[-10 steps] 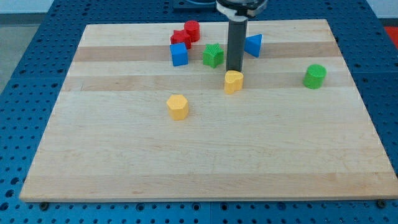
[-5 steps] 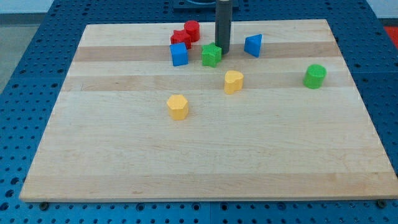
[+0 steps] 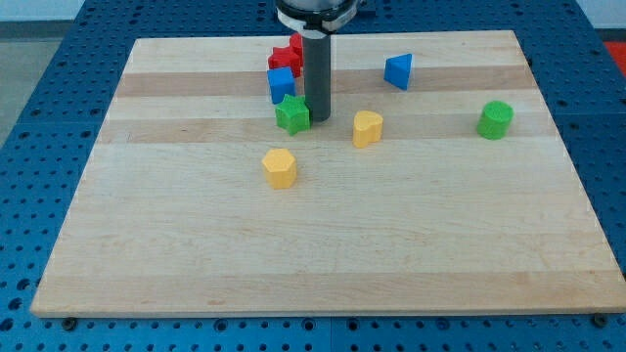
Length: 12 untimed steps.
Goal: Slide the green star towards the yellow hexagon
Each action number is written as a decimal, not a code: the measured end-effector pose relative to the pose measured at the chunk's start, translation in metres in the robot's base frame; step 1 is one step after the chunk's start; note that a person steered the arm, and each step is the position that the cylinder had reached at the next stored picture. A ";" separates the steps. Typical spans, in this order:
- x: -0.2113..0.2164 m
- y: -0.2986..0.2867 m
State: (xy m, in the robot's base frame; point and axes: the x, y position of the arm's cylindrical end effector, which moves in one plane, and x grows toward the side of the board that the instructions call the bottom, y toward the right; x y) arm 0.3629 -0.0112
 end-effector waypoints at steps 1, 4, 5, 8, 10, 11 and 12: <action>-0.016 0.000; -0.018 0.000; -0.014 -0.009; -0.028 -0.051; -0.038 -0.103; -0.032 -0.114; -0.026 -0.108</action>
State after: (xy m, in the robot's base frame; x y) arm 0.3365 -0.1189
